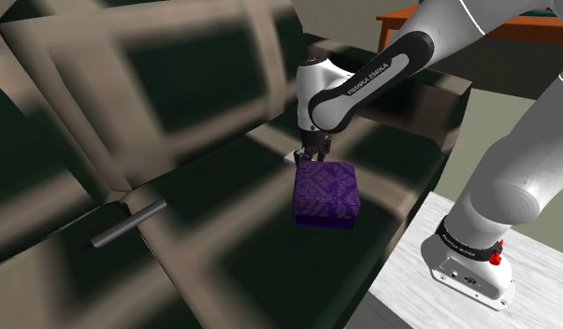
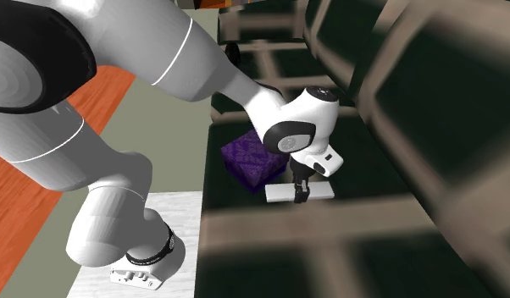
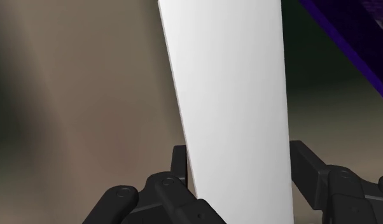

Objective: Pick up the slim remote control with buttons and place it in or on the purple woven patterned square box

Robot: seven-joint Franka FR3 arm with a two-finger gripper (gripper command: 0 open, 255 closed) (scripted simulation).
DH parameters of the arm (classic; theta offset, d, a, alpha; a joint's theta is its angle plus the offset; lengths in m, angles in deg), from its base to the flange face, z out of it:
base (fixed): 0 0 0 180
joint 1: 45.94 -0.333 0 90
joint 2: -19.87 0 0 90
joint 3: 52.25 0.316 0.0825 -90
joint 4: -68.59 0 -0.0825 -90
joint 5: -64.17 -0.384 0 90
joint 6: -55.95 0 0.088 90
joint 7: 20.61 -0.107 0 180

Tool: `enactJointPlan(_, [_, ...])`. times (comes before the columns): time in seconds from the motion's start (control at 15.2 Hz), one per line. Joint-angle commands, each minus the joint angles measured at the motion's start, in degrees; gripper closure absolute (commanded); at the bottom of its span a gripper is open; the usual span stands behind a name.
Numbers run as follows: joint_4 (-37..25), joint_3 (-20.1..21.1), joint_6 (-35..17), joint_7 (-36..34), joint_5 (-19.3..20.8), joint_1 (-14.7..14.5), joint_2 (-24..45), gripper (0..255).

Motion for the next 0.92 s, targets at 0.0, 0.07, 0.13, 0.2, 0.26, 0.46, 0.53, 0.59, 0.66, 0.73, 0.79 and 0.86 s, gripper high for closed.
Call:
enactJointPlan(0.0, [-0.46, -0.05, 1.28, 0.18, -0.23, -0.04, -0.86, 255])
enactJointPlan(0.07, [-0.78, -0.09, 2.13, 0.3, -0.36, -0.06, -1.41, 255])
enactJointPlan(0.13, [-1.1, -0.14, 2.98, 0.41, -0.49, -0.09, -1.94, 255])
enactJointPlan(0.2, [-1.44, -0.18, 3.82, 0.51, -0.6, -0.11, -2.45, 255])
enactJointPlan(0.26, [-1.8, -0.23, 4.67, 0.61, -0.71, -0.13, -2.95, 255])
enactJointPlan(0.46, [-2.93, -0.38, 7.19, 0.88, -0.99, -0.19, -4.37, 255])
enactJointPlan(0.53, [-3.33, -0.43, 8.03, 0.96, -1.07, -0.21, -4.81, 255])
enactJointPlan(0.59, [-3.75, -0.48, 8.86, 1.03, -1.14, -0.22, -5.23, 255])
enactJointPlan(0.66, [-4.17, -0.53, 9.69, 1.1, -1.21, -0.24, -5.64, 255])
enactJointPlan(0.73, [-4.61, -0.58, 10.52, 1.17, -1.27, -0.25, -6.04, 255])
enactJointPlan(0.79, [-5.06, -0.63, 11.35, 1.24, -1.33, -0.26, -6.42, 255])
enactJointPlan(0.86, [-5.53, -0.68, 12.17, 1.3, -1.38, -0.27, -6.78, 255])
